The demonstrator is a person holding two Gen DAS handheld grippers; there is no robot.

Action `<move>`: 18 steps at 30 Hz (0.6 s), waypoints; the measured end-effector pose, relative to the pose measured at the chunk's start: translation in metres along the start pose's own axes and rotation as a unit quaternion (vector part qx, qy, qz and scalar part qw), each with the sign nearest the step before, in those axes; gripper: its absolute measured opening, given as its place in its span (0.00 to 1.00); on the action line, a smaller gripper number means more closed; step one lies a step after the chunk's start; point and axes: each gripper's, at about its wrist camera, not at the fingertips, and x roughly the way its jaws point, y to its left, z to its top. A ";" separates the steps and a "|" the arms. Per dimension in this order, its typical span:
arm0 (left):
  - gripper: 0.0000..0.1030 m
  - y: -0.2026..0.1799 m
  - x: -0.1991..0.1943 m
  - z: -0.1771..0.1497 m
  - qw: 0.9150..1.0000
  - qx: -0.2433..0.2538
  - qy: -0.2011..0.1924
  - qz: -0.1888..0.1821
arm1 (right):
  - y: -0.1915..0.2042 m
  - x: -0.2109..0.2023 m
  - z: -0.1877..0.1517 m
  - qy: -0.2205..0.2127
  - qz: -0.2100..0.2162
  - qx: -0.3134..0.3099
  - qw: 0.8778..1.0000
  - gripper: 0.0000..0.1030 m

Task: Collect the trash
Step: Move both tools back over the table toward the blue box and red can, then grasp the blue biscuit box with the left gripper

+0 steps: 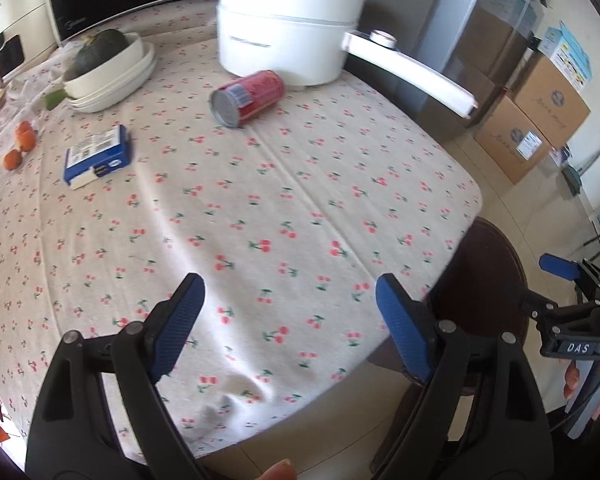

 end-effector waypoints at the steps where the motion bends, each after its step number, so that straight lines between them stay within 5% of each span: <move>1: 0.85 0.012 0.001 0.004 1.000 -0.014 -0.002 0.014 | 0.009 0.003 0.005 0.001 0.003 -0.006 1.000 1.00; 8: 0.90 0.102 0.015 0.043 0.987 -0.113 -0.025 0.113 | 0.066 0.024 0.045 -0.003 0.030 -0.025 0.999 1.00; 18: 0.91 0.166 0.070 0.082 0.974 -0.179 -0.033 0.135 | 0.111 0.063 0.092 -0.007 0.032 -0.019 0.999 1.00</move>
